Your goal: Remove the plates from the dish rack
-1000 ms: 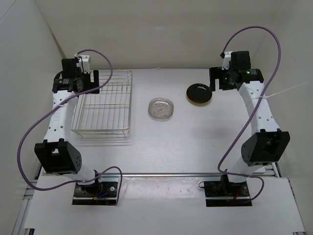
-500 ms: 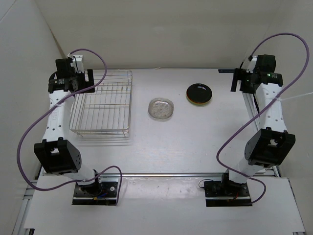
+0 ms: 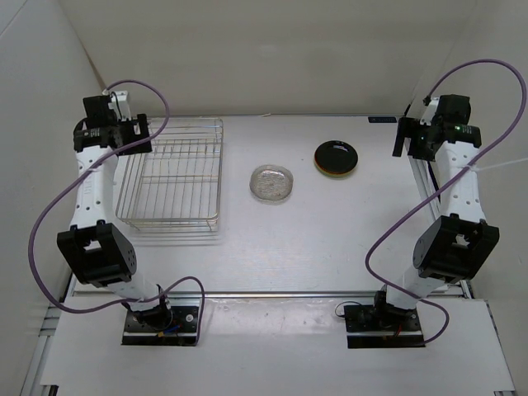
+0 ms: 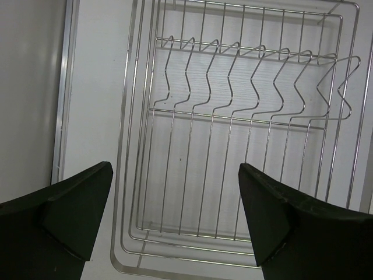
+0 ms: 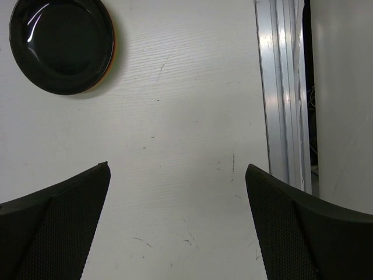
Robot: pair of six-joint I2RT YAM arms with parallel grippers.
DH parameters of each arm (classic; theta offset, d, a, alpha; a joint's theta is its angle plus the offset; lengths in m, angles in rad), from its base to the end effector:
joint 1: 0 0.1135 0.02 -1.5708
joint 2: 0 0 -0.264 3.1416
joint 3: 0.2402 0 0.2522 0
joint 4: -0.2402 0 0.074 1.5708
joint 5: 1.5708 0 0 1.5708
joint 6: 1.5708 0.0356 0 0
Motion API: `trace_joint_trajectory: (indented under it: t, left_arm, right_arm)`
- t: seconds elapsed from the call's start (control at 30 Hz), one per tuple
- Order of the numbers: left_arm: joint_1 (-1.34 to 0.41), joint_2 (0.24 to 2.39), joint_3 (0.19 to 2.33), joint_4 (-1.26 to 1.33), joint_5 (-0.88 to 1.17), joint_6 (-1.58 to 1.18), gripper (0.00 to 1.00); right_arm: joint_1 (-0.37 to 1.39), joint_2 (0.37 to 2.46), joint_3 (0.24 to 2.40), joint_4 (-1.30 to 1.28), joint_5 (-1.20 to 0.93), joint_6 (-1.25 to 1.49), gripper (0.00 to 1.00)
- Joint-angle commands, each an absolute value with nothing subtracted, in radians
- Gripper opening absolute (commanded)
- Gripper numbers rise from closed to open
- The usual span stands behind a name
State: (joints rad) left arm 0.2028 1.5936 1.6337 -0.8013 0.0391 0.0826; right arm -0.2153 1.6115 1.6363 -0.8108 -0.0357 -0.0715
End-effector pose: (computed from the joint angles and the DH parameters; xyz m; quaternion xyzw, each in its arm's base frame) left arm 0.3409 0.0687 0.3716 -0.0475 0.9178 0.0382 0.3923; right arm 0.3437 -0.0739 0.3658 0.0596 0.9219 -0.0383 0.3808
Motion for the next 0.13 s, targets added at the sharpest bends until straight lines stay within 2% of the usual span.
trace_joint_trajectory:
  t: [0.0, 0.1]
  left_arm:
    - [0.204, 1.577, 1.674, -0.802, 0.067, 0.072, 1.0]
    - [0.204, 1.577, 1.674, -0.802, 0.067, 0.072, 1.0]
  right_arm:
    - [-0.227, 1.577, 1.623, -0.784, -0.061, -0.081, 1.0]
    - [-0.227, 1.577, 1.623, -0.784, -0.061, -0.081, 1.0]
